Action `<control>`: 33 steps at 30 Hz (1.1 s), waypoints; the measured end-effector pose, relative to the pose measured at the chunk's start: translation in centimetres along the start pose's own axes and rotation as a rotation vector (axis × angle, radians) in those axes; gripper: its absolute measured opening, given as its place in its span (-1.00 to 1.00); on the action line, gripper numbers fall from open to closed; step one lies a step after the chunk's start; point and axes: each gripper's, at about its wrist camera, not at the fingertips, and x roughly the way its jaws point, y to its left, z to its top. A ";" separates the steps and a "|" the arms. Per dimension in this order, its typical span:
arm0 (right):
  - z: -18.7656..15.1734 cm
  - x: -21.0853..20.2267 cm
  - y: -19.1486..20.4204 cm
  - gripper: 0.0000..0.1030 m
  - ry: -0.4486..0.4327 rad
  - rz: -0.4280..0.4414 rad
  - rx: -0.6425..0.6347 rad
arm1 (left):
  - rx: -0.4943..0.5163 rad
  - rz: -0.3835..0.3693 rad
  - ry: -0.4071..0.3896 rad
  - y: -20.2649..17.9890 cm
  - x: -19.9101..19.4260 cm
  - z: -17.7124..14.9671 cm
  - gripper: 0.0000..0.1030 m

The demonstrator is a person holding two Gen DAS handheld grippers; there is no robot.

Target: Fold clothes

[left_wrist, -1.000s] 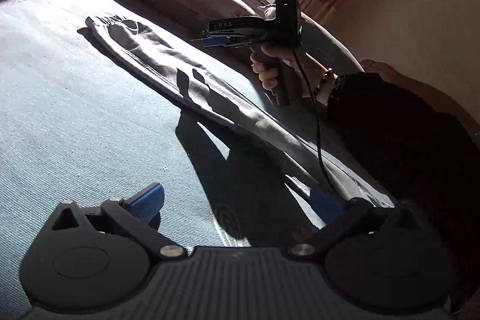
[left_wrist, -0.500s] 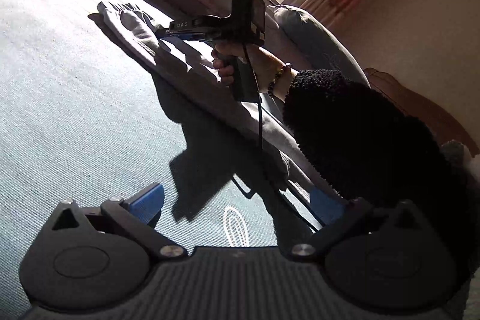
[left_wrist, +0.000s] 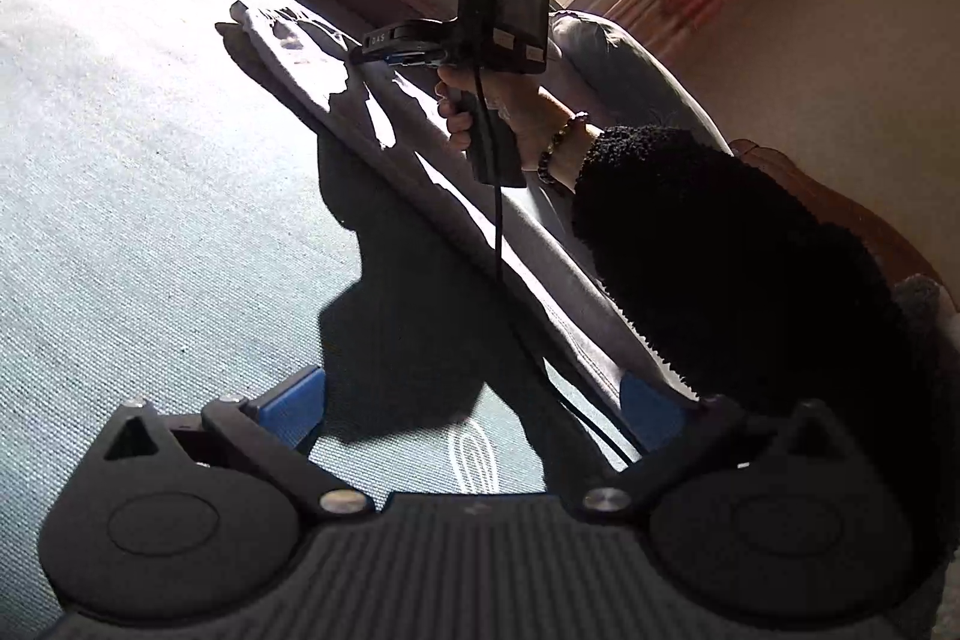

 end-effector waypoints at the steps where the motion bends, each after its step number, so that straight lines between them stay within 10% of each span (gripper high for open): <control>1: 0.1 -0.3 0.3 -0.65 -0.013 -0.006 0.003 | -0.001 -0.001 0.001 0.0 -0.1 0.0 0.99; 9: 1.8 -4.8 5.9 -0.47 -0.009 0.318 -0.050 | -0.025 -0.007 -0.002 0.4 -0.4 0.2 0.99; 17: 0.6 -2.4 11.6 -0.88 0.102 0.196 -0.172 | -0.015 -0.012 -0.021 0.2 -0.9 0.5 0.99; 23: 1.8 -2.7 10.3 -0.68 0.118 0.384 0.021 | -0.004 -0.012 -0.011 -0.3 -0.8 0.3 0.99; 33: 1.6 -14.0 -2.6 -0.38 0.080 0.049 -0.017 | 0.024 -0.011 0.008 -1.2 -0.2 0.0 0.99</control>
